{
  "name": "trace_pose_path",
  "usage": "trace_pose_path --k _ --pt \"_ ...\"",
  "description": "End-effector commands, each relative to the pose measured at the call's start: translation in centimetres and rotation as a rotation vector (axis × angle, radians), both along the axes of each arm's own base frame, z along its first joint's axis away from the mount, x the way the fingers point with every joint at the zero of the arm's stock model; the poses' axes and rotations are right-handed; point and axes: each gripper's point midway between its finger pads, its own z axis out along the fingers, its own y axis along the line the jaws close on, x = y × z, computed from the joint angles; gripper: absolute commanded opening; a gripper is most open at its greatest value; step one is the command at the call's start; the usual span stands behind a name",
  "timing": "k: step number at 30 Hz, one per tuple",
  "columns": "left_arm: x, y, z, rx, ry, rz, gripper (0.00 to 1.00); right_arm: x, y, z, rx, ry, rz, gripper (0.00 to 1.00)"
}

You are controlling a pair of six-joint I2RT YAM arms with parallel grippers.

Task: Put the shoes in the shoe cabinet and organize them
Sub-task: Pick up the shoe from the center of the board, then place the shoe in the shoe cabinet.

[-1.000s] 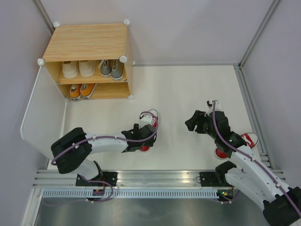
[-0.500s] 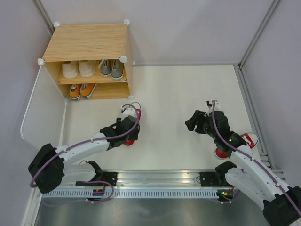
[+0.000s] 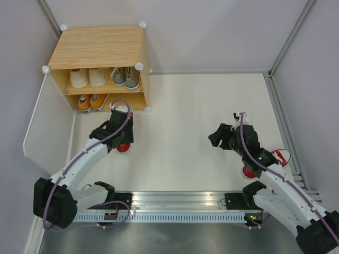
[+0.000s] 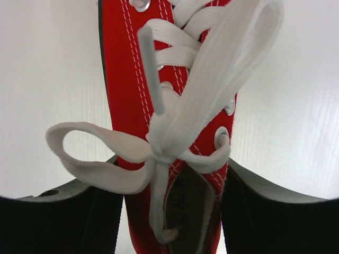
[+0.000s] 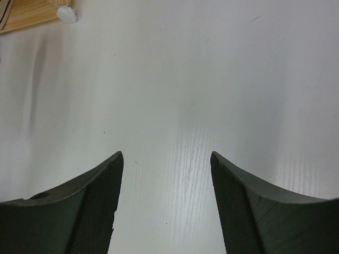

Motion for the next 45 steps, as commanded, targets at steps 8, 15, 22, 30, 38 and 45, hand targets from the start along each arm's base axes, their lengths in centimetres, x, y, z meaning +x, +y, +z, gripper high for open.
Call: trace_pose_path --k 8,15,22,30,38,45 --pt "8.0 2.6 2.3 -0.059 -0.086 -0.039 0.04 0.3 0.3 1.3 0.024 -0.054 0.010 0.71" --pt "14.5 5.5 4.4 -0.048 -0.184 -0.007 0.04 0.4 0.0 1.1 0.014 -0.050 -0.003 0.71" --pt "19.4 7.6 3.5 0.013 -0.223 -0.018 0.04 0.6 -0.3 0.6 -0.005 -0.040 -0.020 0.71" --pt "22.9 8.5 2.3 0.031 -0.297 0.002 0.04 1.2 -1.1 0.5 -0.032 -0.038 -0.056 0.70" --pt "25.6 8.7 2.5 0.050 -0.377 -0.022 0.06 1.6 -1.9 0.2 -0.054 -0.035 -0.084 0.69" --pt "28.4 8.4 3.3 0.040 -0.422 -0.033 0.07 1.8 -2.2 0.5 -0.063 -0.052 -0.094 0.69"
